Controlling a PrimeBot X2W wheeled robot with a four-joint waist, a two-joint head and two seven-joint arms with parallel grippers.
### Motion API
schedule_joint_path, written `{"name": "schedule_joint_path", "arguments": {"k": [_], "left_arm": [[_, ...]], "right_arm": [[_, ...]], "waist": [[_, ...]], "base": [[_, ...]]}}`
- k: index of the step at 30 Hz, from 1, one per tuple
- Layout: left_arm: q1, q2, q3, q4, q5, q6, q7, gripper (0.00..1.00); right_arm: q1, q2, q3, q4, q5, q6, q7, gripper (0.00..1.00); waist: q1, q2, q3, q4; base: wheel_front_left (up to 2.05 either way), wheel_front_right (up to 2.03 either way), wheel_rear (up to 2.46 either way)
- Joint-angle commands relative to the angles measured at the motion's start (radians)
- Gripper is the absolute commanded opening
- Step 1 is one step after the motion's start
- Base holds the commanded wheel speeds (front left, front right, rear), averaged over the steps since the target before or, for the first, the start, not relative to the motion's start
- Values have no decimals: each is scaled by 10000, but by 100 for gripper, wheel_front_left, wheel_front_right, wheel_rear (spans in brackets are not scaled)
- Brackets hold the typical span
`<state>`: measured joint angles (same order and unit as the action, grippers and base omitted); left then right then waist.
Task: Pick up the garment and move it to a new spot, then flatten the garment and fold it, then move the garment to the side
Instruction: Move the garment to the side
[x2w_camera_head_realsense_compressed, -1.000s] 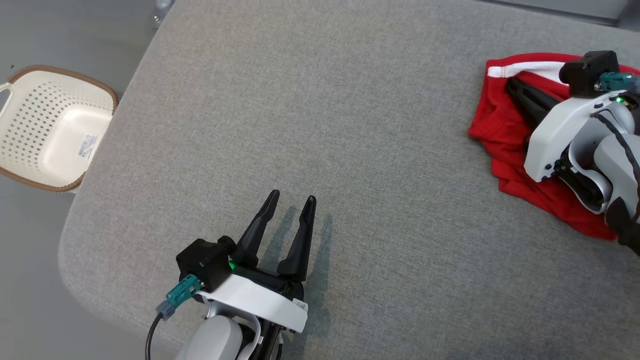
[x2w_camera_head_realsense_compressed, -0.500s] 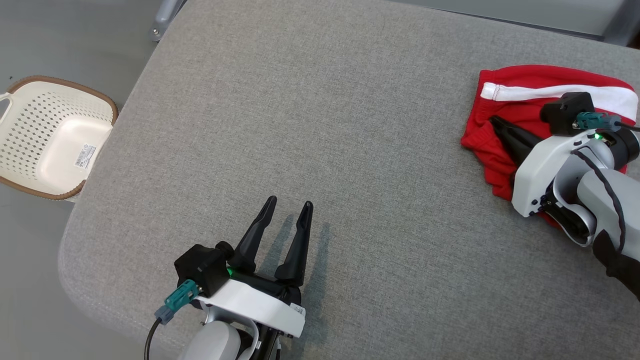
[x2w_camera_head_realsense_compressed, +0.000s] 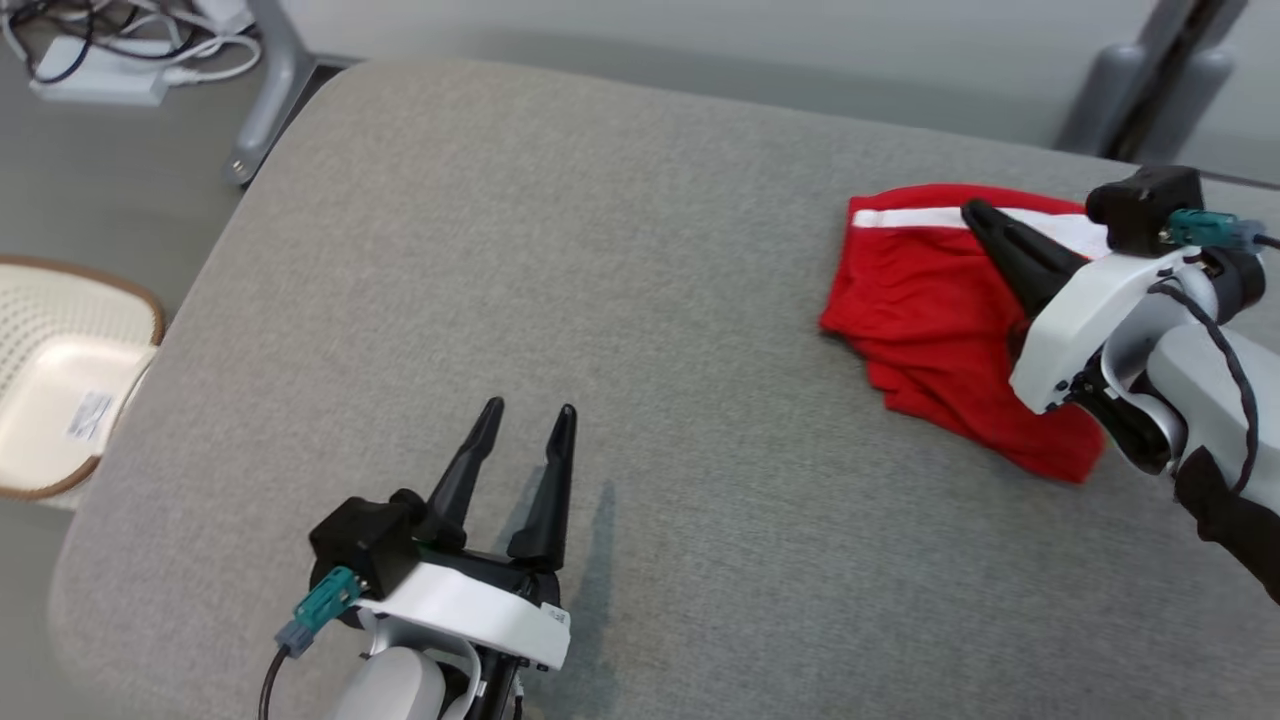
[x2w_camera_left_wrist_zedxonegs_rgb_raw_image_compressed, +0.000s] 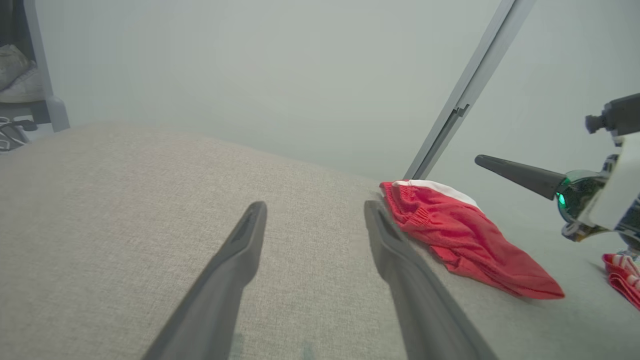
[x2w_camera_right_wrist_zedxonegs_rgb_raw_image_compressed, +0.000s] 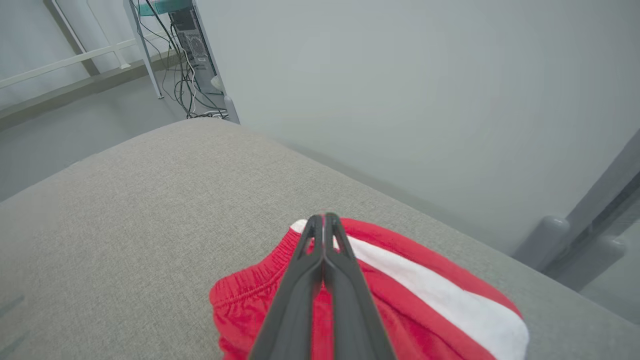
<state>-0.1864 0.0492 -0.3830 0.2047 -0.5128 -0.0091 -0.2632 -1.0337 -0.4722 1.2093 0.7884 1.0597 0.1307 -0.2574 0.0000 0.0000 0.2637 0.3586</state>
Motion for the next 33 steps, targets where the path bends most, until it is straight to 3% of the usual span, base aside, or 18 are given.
{"name": "schedule_joint_path", "arguments": {"k": [1,9,16,19,22,30,31,32,33], "left_arm": [[133,40,122,-22,92,-53,-10,100],[451,43,1137,-75,382,-87,-10,100],[864,35,1732,-111,541,-185,-10,100],[1050,40,1860,-43,664,-278,-10,100],[1243,40,1930,21,734,-338,-8,100],[1776,38,2131,90,948,-568,-10,100],[1828,38,2159,102,952,-593,-10,100],[1879,41,2195,107,964,-606,-10,100],[1940,40,2219,108,979,-630,-10,100]], "right_arm": [[187,-130,-177,-53,-150,1,-94,0],[1896,-355,-4210,-1191,-3490,-1,-83,0],[5040,657,-8396,-2799,-6551,-1,-70,0],[6320,1276,-9707,-3588,-7714,-1,-72,0],[7346,1904,-10649,-4195,-8404,-1,-70,0],[8767,2898,-11673,-4957,-9165,-1,-71,0],[8893,2979,-11766,-5012,-9229,-1,-71,31],[9027,3081,-11867,-5020,-9262,-1,-71,88],[9121,3191,-11931,-5046,-9266,-1,-71,100]], "waist": [[0,0,-570,-584],[0,0,-1568,-1774],[0,0,-1977,-2375],[0,0,-2094,-2542],[0,0,-2218,-2656],[0,0,-2455,-2814],[0,0,-2474,-2820],[0,0,-2488,-2825],[0,0,-2505,-2825]], "base": [[0,0,0],[0,0,0],[0,0,0],[0,0,0],[0,0,0],[0,0,0],[0,0,0],[0,0,0],[0,0,0]]}}
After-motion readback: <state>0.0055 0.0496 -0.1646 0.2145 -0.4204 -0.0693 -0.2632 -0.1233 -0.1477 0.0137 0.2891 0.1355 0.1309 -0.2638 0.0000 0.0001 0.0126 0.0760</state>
